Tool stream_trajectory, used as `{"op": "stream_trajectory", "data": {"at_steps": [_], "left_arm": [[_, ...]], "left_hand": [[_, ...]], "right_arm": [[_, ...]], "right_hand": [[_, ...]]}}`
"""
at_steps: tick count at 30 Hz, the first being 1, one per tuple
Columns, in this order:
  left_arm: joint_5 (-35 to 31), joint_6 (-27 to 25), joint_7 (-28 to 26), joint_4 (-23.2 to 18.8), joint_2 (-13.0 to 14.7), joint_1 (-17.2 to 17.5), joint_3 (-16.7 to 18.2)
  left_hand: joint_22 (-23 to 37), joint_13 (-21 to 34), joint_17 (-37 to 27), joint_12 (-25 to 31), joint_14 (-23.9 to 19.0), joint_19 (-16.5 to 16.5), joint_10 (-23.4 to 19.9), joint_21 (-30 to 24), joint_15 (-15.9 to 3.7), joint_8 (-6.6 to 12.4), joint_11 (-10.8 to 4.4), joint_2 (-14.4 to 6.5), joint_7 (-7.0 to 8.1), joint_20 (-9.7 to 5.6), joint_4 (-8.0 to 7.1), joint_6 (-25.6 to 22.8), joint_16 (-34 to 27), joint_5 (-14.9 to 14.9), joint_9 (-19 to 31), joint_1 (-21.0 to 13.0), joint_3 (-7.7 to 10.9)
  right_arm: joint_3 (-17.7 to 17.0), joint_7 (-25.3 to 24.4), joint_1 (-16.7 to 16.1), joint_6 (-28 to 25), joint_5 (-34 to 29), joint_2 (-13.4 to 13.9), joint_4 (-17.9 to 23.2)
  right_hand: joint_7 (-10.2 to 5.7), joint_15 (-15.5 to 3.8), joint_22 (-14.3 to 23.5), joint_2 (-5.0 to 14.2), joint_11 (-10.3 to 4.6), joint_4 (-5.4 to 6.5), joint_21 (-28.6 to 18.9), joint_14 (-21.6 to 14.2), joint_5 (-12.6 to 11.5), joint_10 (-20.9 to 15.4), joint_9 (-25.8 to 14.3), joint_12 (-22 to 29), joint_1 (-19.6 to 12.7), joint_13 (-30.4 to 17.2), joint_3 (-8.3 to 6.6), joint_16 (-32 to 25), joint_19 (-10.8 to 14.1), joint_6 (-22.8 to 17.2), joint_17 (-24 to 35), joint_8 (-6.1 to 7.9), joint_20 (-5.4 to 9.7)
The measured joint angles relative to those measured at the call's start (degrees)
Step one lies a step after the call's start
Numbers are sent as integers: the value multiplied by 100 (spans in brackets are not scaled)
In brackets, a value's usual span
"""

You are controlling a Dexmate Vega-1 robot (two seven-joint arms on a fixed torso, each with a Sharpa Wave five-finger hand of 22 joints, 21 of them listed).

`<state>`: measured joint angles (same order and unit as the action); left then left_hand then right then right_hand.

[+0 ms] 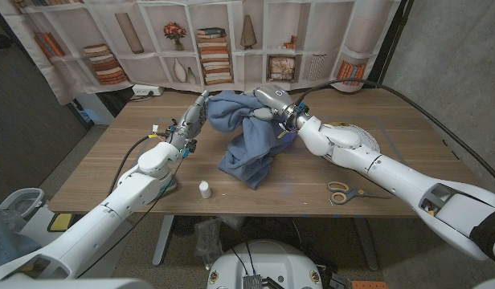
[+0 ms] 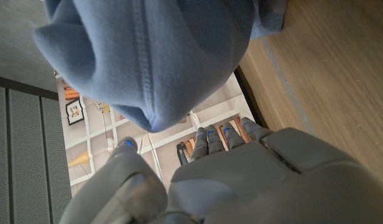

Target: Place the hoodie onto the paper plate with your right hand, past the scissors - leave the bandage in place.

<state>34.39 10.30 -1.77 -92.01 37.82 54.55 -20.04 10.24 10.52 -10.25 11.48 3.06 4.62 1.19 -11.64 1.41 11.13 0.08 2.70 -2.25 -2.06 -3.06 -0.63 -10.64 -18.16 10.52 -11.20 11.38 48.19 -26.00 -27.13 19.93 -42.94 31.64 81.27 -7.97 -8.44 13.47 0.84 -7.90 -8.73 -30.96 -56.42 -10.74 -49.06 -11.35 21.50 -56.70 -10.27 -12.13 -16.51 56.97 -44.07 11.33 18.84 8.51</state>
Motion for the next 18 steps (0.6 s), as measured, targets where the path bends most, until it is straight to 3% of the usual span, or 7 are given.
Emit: {"op": "stream_trajectory", "data": {"at_steps": [18], "left_arm": [[0, 9, -101, -183, 52, 179, 51]], "left_hand": [[0, 0, 0, 0, 0, 0, 0, 0, 0, 0, 0, 0, -11, 0, -18, -11, 0, 0, 0, 0, -17]], "right_arm": [[-225, 104, -71, -24, 154, 41, 328]], "right_hand": [[29, -54, -2, 1, -18, 1, -66, -115, 19, -79, -29, -22, 1, -5, 1, 17, 62, -72, 3, -38, 62]]}}
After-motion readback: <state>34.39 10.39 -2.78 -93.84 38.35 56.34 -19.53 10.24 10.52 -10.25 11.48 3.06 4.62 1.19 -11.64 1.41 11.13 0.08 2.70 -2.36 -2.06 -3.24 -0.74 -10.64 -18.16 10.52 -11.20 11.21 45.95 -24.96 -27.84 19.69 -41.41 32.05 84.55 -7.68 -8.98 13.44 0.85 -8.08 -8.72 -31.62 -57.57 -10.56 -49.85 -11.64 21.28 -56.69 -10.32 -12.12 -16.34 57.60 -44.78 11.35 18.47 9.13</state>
